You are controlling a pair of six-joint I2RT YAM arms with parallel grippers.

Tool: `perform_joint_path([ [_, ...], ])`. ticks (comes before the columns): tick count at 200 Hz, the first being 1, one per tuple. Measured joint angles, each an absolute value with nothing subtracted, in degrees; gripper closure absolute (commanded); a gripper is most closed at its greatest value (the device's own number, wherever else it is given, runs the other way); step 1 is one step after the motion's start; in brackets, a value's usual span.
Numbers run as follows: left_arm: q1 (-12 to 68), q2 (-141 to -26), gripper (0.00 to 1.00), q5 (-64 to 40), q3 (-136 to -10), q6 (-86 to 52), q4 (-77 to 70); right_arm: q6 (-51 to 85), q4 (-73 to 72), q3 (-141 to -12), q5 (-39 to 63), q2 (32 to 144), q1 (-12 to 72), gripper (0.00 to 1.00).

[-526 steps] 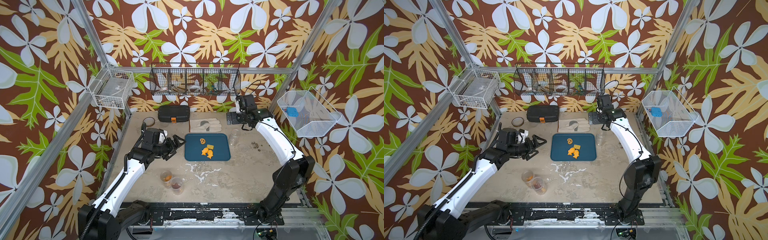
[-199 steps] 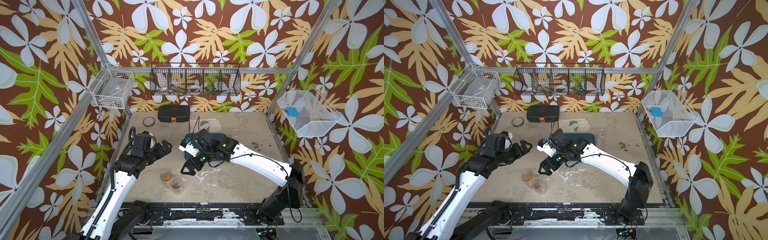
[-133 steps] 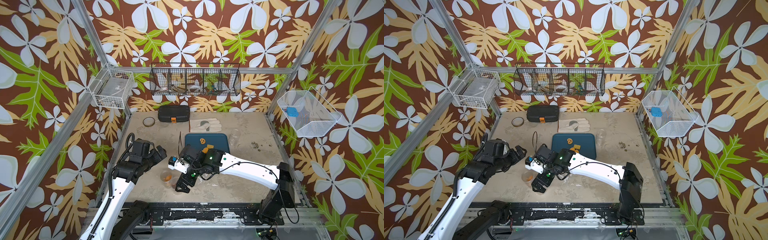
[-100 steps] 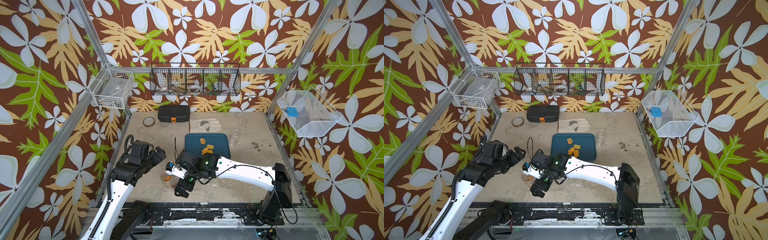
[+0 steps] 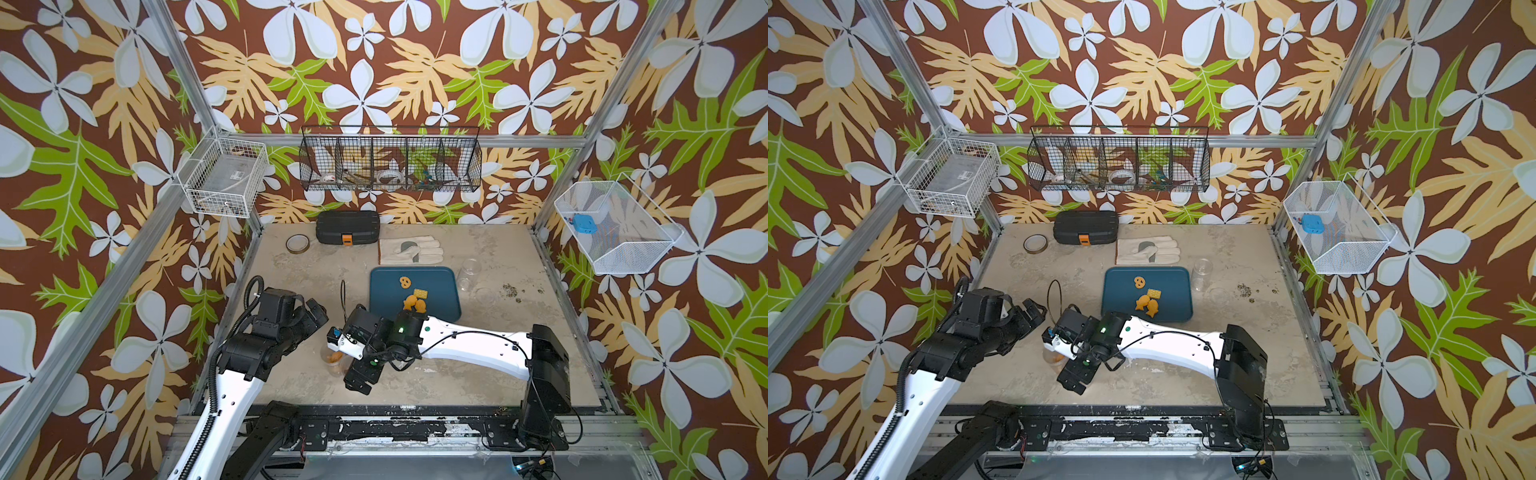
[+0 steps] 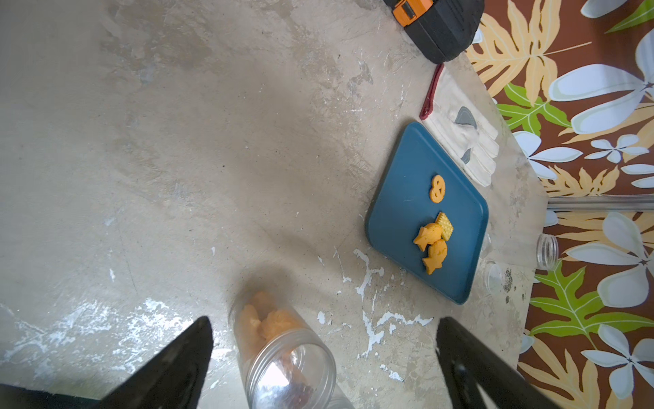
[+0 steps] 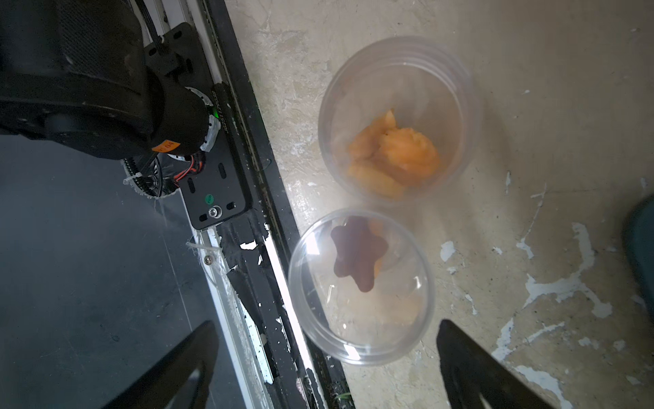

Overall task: Pour the cookies out of the jar
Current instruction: Pick up the jar from the center of the board.

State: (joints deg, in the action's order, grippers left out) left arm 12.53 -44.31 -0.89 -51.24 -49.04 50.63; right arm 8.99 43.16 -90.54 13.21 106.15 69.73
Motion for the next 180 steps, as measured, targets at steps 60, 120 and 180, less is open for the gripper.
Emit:
perform_joint_path([
  [60,12.5,-44.2,0.00,-0.9,-50.9,-49.0,50.7,9.8,42.6,-91.3,9.4,108.9,69.8,0.07],
  [120,12.5,-43.9,0.00,-1.0,-50.5,-48.9,50.7,10.1,42.6,-92.5,5.6,110.7,70.0,0.14],
  [180,12.5,-43.6,0.00,-1.2,-50.3,-48.9,50.7,10.1,42.5,-93.0,4.6,111.0,70.0,0.33],
])
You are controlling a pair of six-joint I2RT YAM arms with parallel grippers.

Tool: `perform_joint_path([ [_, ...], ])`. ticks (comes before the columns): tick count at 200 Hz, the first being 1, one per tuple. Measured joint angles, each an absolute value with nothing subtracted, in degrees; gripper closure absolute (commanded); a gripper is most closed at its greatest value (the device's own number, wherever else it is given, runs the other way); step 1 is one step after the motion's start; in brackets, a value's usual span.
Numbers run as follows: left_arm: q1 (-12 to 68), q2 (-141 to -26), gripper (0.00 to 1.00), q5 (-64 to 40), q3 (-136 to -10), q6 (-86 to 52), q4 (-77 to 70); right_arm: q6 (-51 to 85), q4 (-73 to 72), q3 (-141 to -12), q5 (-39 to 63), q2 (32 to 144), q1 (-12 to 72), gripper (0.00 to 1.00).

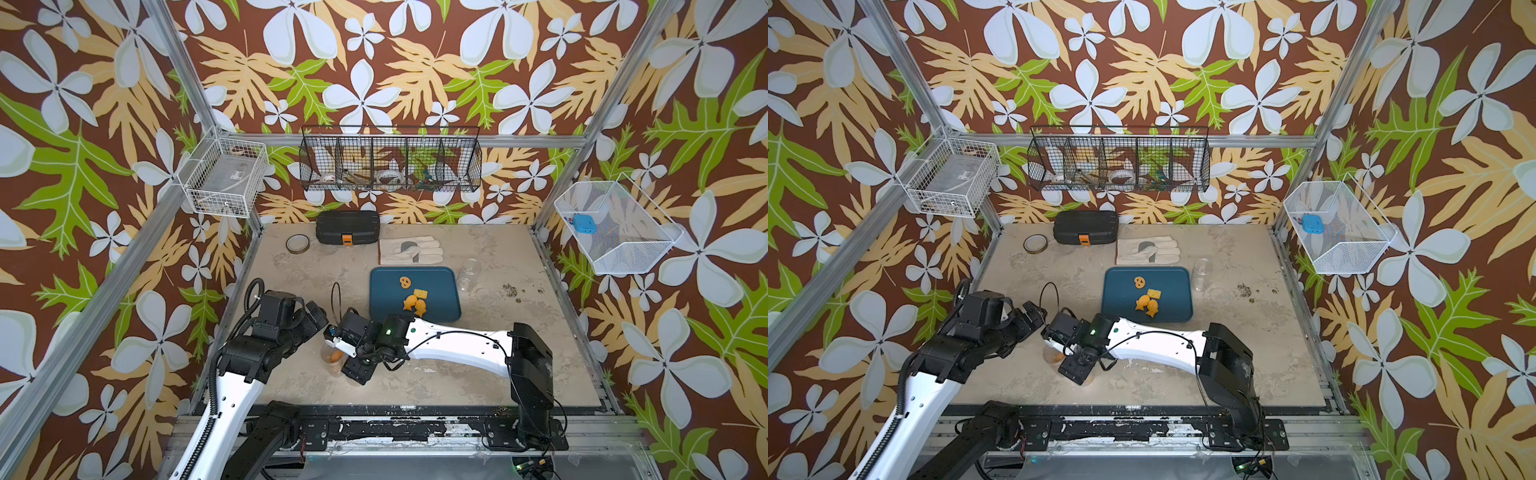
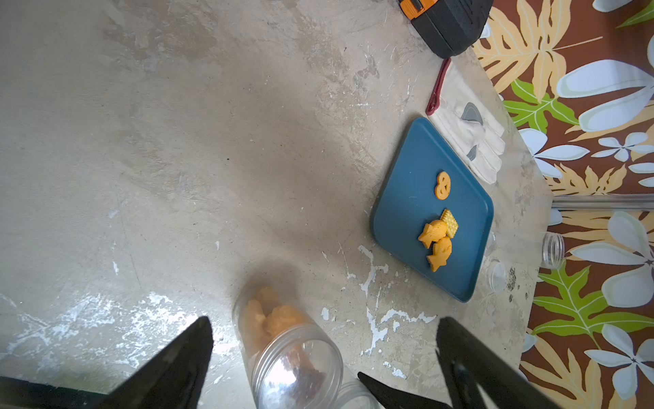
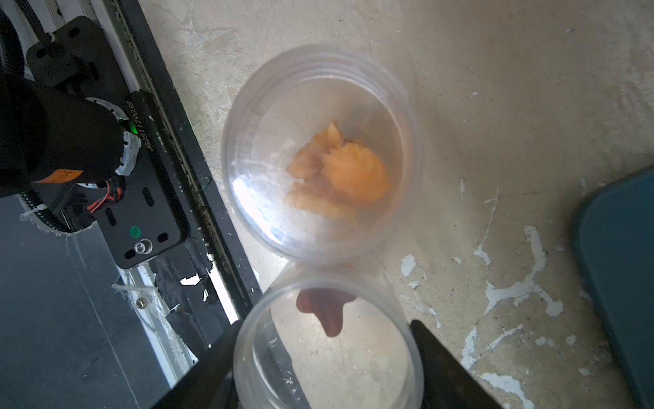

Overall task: Pour the cookies out of the jar
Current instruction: Pick up the jar from the center of the board.

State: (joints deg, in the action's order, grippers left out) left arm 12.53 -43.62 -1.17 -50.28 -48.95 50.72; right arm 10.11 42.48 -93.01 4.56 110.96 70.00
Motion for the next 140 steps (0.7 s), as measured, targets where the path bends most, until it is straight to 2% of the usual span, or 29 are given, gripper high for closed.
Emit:
perform_joint_path([
  [35,12.5,-43.6,0.00,-1.4,-50.1,-48.9,50.6,10.1,42.8,-93.1,4.5,110.8,70.0,0.38],
  [86,12.5,-43.6,0.00,-1.6,-50.1,-48.9,50.4,10.1,44.2,-93.0,2.1,107.4,68.8,0.40],
  [140,12.5,-44.1,0.00,-3.7,-51.9,-47.7,49.3,13.0,43.2,-87.6,4.3,99.9,58.3,0.40],
])
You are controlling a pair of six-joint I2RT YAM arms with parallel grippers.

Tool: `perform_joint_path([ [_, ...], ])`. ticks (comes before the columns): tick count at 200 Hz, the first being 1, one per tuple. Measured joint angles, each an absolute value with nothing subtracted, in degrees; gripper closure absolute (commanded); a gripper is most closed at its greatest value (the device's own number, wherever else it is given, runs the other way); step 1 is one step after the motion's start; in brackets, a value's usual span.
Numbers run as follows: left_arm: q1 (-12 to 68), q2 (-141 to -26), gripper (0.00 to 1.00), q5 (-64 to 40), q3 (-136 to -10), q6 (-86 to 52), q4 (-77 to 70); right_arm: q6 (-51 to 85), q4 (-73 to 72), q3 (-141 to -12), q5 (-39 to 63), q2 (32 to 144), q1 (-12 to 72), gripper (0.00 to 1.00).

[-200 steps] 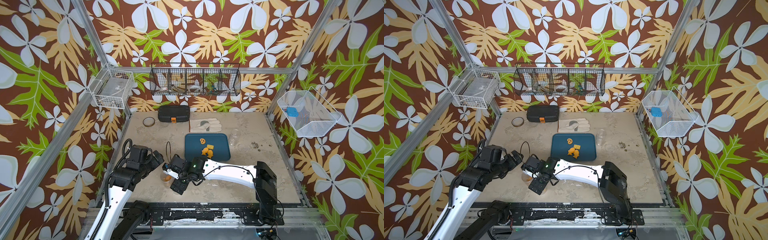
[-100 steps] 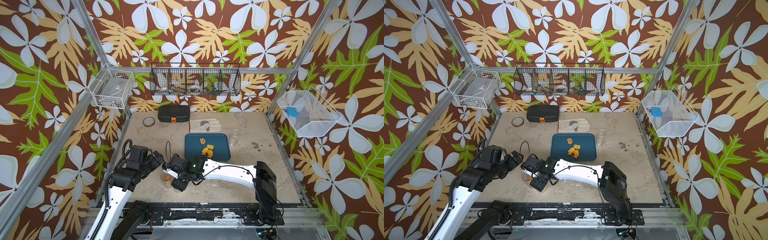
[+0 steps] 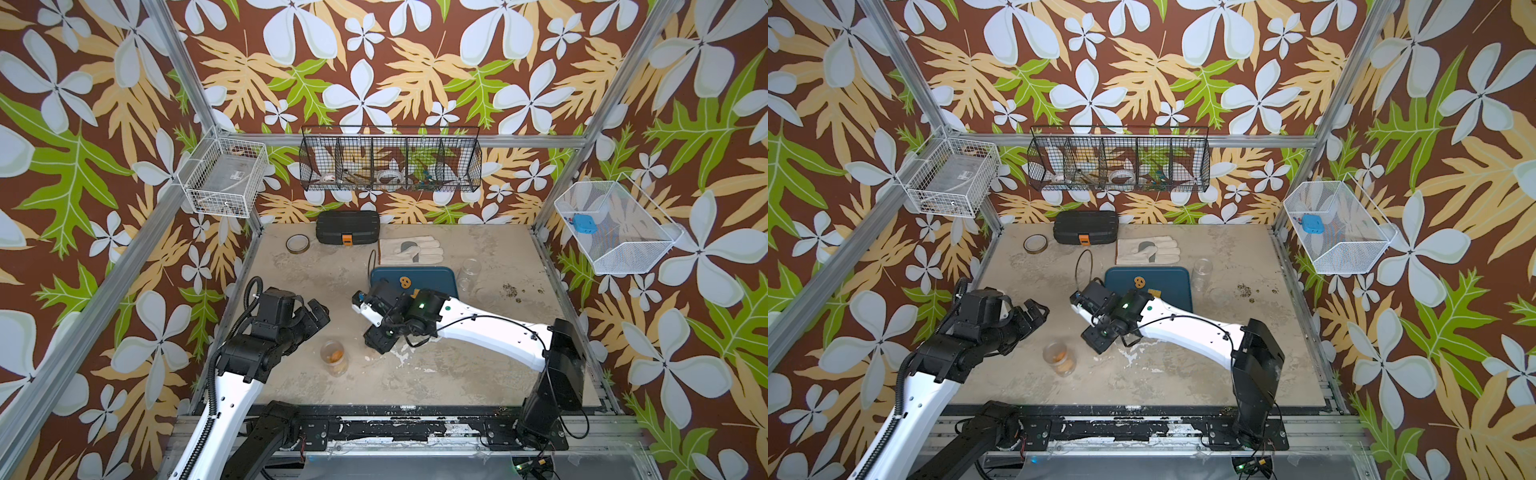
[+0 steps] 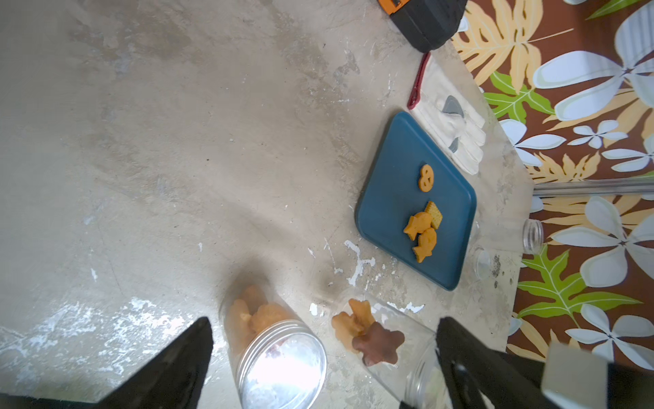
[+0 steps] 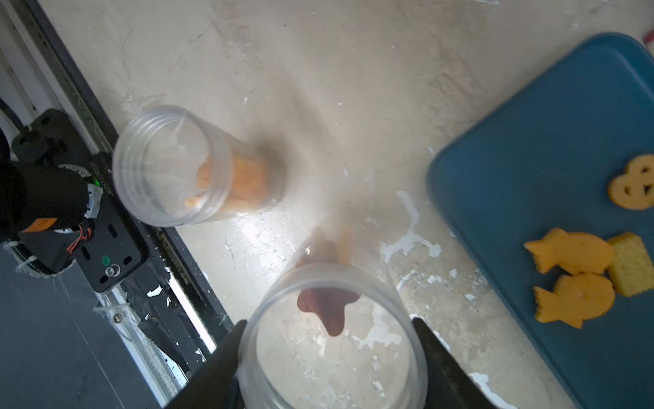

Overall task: Pour the cookies out of the jar
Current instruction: Pick up the jar from the center of the board.

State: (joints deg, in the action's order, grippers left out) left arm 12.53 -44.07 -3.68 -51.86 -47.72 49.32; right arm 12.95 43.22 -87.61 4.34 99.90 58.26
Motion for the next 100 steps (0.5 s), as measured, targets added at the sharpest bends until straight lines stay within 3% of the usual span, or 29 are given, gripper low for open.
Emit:
perform_joint_path([
  [49,12.5,-48.7,0.00,-10.2,-55.4,-46.1,43.7,16.7,41.3,-81.8,12.4,91.6,43.0,0.41],
  [100,12.5,-56.2,0.00,-25.7,-56.2,-50.1,28.2,27.3,33.4,-73.4,26.7,81.8,25.5,0.42],
])
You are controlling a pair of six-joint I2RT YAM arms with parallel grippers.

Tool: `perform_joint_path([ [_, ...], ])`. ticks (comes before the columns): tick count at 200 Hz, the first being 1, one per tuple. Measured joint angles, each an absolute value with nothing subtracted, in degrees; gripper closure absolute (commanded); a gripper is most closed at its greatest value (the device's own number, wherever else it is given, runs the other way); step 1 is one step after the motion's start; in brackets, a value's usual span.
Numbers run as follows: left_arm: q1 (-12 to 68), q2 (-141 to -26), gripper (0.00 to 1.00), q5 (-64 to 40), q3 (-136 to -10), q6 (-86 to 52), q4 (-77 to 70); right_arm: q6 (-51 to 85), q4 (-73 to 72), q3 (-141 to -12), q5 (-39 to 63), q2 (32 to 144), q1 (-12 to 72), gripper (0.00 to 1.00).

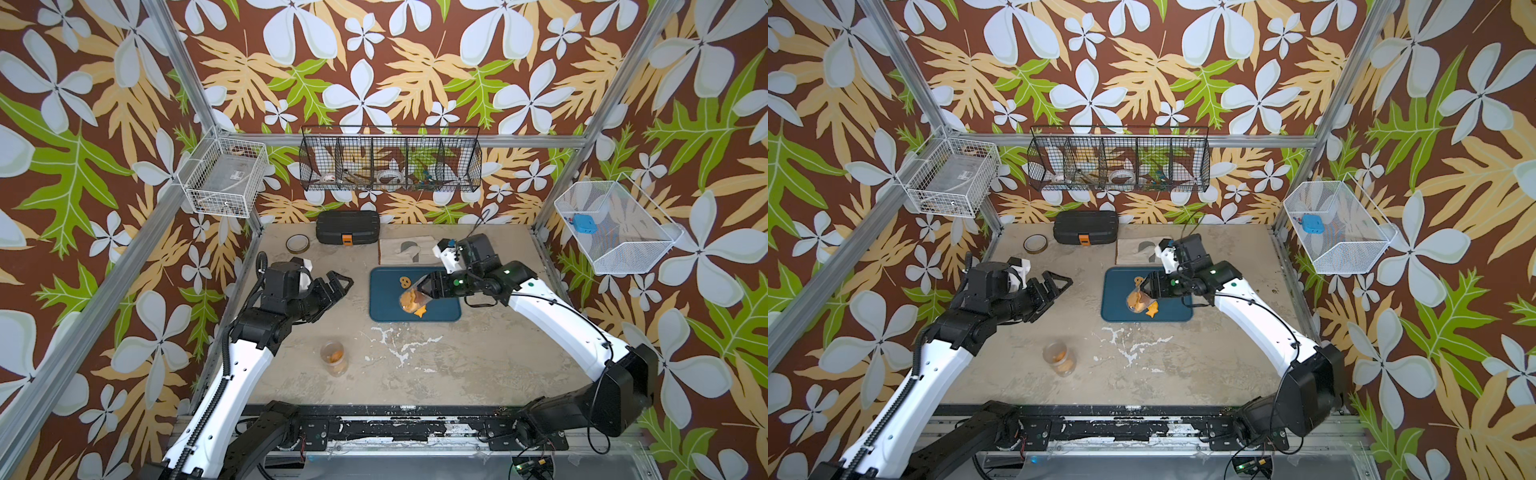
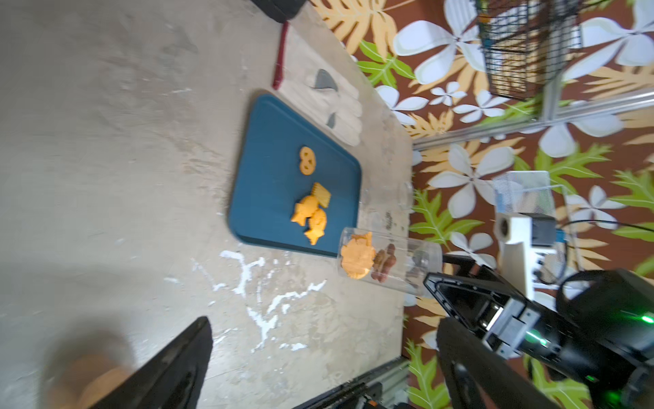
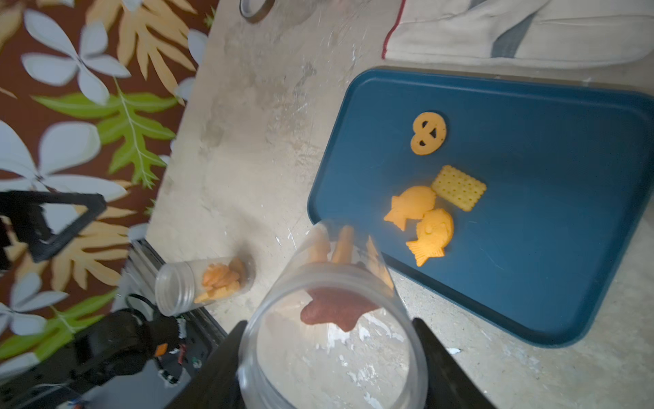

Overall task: Pour the cookies out of the jar
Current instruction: Pick up the jar from the center of the board.

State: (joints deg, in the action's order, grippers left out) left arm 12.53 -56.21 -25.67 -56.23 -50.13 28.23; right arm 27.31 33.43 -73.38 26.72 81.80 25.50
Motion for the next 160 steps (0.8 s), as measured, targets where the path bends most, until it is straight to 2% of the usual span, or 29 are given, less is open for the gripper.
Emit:
perform_joint_path([
  [61,12.8,-61.9,0.00,-43.8,-46.9,-72.7,-8.5,44.0,17.1,-65.6,43.1,73.5,16.2,0.43],
  [106,17.7,-67.8,0.00,-48.0,-44.8,-88.8,-34.4,55.5,3.4,-65.3,50.3,72.5,16.1,0.42],
  [160,21.0,-74.3,0.00,-49.6,-48.5,-97.4,-48.2,61.6,-5.7,-68.4,54.2,74.3,19.1,0.43],
])
